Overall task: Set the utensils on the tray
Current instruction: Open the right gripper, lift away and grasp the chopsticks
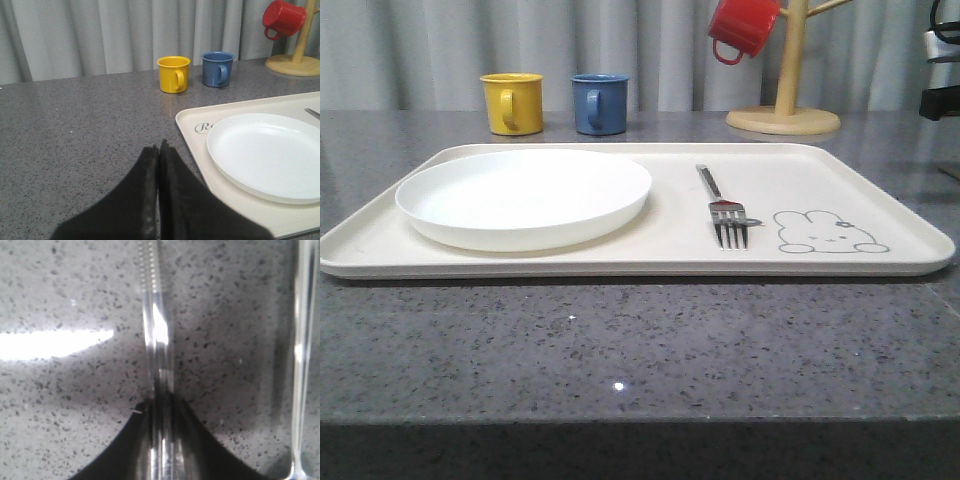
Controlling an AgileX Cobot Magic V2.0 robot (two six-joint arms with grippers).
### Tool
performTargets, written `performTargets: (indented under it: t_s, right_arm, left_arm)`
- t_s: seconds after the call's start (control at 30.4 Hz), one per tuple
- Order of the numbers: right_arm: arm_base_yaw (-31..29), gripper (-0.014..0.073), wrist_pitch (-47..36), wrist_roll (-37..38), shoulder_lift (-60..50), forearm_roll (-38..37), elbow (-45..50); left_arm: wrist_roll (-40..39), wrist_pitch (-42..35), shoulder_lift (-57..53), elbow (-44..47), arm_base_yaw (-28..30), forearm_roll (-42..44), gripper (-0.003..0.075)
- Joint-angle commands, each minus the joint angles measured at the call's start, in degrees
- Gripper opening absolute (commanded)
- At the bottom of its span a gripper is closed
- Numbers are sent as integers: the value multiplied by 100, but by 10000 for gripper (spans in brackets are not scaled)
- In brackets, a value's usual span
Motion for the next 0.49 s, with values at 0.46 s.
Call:
performTargets:
  t_s: [0.46]
  right_arm:
    - [679, 50, 154, 494, -1188, 617, -299]
  left_arm:
    - [-63, -477, 37, -159, 28, -54, -18]
